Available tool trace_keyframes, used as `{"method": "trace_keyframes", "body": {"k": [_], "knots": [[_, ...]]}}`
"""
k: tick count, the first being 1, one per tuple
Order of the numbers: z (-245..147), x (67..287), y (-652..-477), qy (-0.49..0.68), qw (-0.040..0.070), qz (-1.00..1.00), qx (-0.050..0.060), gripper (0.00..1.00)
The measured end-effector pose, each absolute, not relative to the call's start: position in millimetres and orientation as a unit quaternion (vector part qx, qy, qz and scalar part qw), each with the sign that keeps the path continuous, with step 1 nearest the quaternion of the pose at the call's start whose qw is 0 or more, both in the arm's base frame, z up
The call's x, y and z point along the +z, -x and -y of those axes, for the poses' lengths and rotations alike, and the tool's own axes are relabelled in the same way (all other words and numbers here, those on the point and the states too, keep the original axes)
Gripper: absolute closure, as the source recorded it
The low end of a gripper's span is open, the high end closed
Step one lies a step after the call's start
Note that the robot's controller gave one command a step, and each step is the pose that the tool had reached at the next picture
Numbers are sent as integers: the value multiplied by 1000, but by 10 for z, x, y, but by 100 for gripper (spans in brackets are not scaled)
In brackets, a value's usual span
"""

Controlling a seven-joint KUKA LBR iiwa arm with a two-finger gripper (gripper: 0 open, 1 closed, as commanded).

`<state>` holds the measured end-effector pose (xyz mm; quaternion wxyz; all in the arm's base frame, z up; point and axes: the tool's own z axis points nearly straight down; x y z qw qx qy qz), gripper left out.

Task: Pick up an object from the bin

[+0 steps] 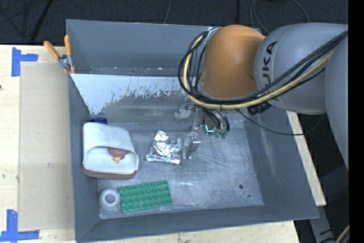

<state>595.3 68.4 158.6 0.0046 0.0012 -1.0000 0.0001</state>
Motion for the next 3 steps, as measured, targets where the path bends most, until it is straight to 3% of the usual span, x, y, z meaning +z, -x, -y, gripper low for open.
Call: {"method": "trace_keyframes", "body": {"k": [1, 2, 3], "knots": [[-830, 826, -5890, 17, -3, 1000, -1, 0], [-683, 1003, -5809, 34, 0, 999, 0, 0], [-787, 1059, -5734, 90, 1, 996, 0, 0]]}}
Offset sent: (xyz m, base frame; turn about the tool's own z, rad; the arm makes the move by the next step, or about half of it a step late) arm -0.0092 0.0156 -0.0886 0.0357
